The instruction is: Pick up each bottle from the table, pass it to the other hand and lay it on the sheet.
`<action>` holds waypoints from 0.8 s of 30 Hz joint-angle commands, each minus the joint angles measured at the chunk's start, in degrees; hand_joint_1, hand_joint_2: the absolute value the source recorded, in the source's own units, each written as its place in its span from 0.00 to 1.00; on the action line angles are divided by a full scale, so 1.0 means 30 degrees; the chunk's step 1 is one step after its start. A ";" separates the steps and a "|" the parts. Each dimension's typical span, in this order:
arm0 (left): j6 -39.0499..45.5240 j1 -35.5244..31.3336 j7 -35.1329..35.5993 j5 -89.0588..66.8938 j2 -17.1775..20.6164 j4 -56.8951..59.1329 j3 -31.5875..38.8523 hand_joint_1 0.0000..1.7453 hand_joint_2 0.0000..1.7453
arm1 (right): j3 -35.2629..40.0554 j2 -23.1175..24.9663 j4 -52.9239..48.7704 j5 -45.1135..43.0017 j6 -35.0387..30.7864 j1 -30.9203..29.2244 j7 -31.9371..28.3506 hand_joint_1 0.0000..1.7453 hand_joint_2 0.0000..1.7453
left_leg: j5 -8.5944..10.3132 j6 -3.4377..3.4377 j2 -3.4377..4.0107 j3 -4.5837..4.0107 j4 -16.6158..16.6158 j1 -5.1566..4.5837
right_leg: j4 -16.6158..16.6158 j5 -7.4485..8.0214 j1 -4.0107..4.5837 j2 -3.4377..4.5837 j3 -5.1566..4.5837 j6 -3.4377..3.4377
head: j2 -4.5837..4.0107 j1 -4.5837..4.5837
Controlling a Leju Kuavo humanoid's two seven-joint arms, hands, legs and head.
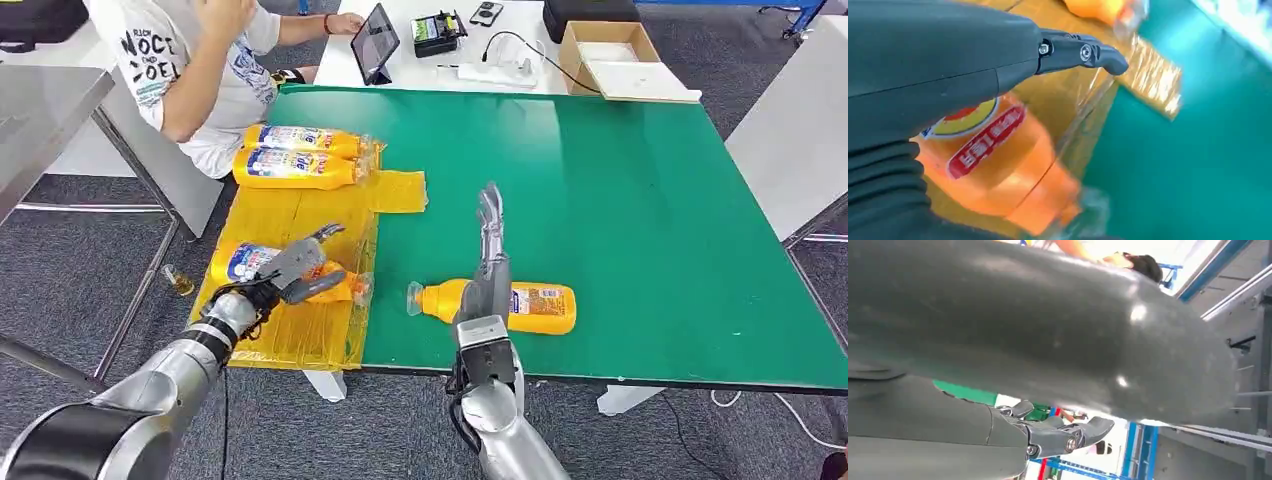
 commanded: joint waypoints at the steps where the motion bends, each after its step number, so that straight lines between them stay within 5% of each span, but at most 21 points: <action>1: 0.6749 0.0390 -0.2193 0.3851 -0.2102 -0.2342 0.5590 0.00 1.00 | -0.0225 -0.0645 0.1237 0.1154 0.0138 -0.0092 0.0974 0.00 0.00 | -0.0009 0.0034 -0.0016 -0.0002 0.0001 0.0008 | -0.0017 -0.0010 0.0021 -0.0050 0.0018 -0.0016 | 0.0000 0.0000; 8: 0.6731 0.0517 -0.2267 0.4028 -0.1970 -0.2277 0.5478 0.00 1.00 | -0.0257 -0.0596 0.1361 0.1146 0.0216 -0.0196 0.0970 0.00 0.00 | -0.0014 0.0028 0.0019 -0.0009 -0.0010 0.0000 | -0.0020 -0.0006 0.0013 -0.0010 -0.0005 -0.0014 | 0.0000 0.0000; 10: 0.8956 0.0696 -0.3656 0.4680 -0.2084 -0.2821 0.5619 0.00 1.00 | -0.0060 -0.0825 0.1626 0.1926 0.0250 -0.0341 0.1653 0.00 0.00 | -0.0024 0.0037 0.0038 0.0007 -0.0012 -0.0001 | -0.0024 -0.0008 0.0016 0.0002 0.0004 -0.0020 | 0.0000 0.0000; 14: 1.1641 0.3240 -0.4225 0.8927 -0.2097 -0.9287 0.4304 0.00 1.00 | -0.0788 -0.1924 0.2654 0.4274 -0.0104 -0.0727 0.4023 0.00 0.00 | -0.0010 0.0031 0.0022 -0.0021 -0.0016 0.0002 | -0.0030 0.0002 0.0017 -0.0008 -0.0020 -0.0015 | 0.0000 0.0000; 15: 1.1780 0.4154 -0.4225 1.0485 -0.1954 -1.0921 0.4010 0.00 1.00 | -0.1314 -0.2407 0.2999 0.4921 0.0337 -0.0844 0.4823 0.00 1.00 | -0.0021 0.0047 0.0047 0.0015 -0.0029 0.0000 | -0.0050 0.0001 0.0019 0.0004 0.0014 -0.0020 | 0.0000 0.0000; 18: 1.1692 0.6298 -0.4225 1.1155 -0.1640 -1.3399 0.3869 0.00 1.00 | -0.1340 -0.4404 0.4474 0.7894 0.2378 -0.1541 0.8463 0.00 1.00 | -0.0023 0.0044 0.0066 0.0032 -0.0039 -0.0003 | -0.0062 0.0006 0.0013 0.0027 0.0025 -0.0012 | 0.0000 0.0000; 24: 1.1211 0.7942 -0.4225 1.0371 -0.1470 -1.3141 0.3609 0.00 1.00 | -0.2247 -0.6607 0.5317 0.9555 0.5668 -0.1621 1.0454 0.00 1.00 | -0.0030 0.0063 0.0018 0.0062 -0.0057 -0.0029 | -0.0082 -0.0016 -0.0009 -0.0022 0.0085 -0.0013 | 0.0000 0.0007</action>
